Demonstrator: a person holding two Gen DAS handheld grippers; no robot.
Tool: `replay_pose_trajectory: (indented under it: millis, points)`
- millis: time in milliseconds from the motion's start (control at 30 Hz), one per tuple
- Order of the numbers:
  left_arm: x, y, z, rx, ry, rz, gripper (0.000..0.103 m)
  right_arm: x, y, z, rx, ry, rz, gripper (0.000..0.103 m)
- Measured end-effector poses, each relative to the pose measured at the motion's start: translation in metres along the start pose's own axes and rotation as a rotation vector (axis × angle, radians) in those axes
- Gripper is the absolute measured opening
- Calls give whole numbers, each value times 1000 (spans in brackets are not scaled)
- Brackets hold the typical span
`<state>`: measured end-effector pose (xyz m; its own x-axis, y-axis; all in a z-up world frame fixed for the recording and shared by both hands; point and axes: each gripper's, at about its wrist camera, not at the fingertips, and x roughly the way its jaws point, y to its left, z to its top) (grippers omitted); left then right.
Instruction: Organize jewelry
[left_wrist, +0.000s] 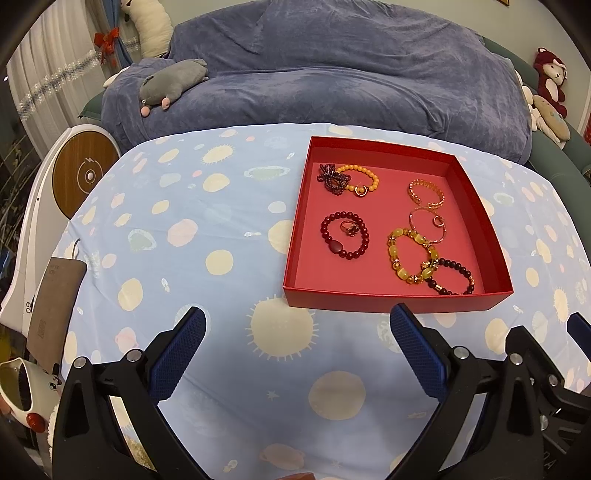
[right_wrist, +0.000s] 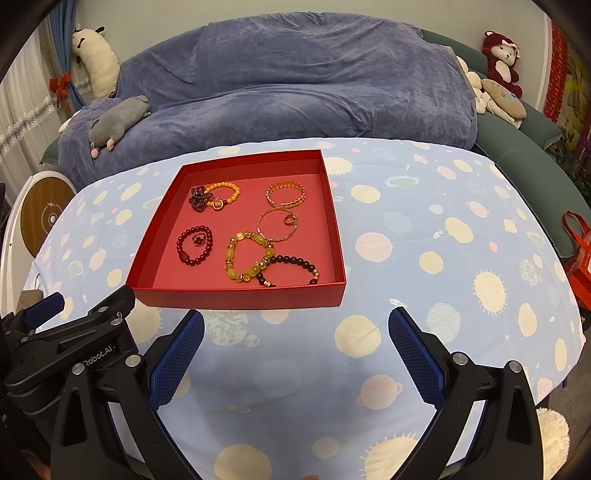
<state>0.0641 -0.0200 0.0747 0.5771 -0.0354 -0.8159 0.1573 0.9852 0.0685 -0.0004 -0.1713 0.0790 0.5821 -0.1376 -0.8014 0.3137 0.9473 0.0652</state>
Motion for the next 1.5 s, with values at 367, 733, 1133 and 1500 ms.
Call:
replay_pose_trajectory:
  millis: [367, 733, 1133, 1500]
  points:
    - [0, 0, 0, 2, 1, 2, 95, 0, 0, 0, 0, 1, -1, 96]
    - [0, 1, 0, 1, 1, 3, 95, 0, 0, 0, 0, 0, -1, 96]
    - [0, 3, -2, -1, 4, 1, 95, 0, 0, 0, -1, 0, -1, 96]
    - [-1, 4, -3, -3, 2, 2, 95, 0, -1, 0, 2, 1, 0, 96]
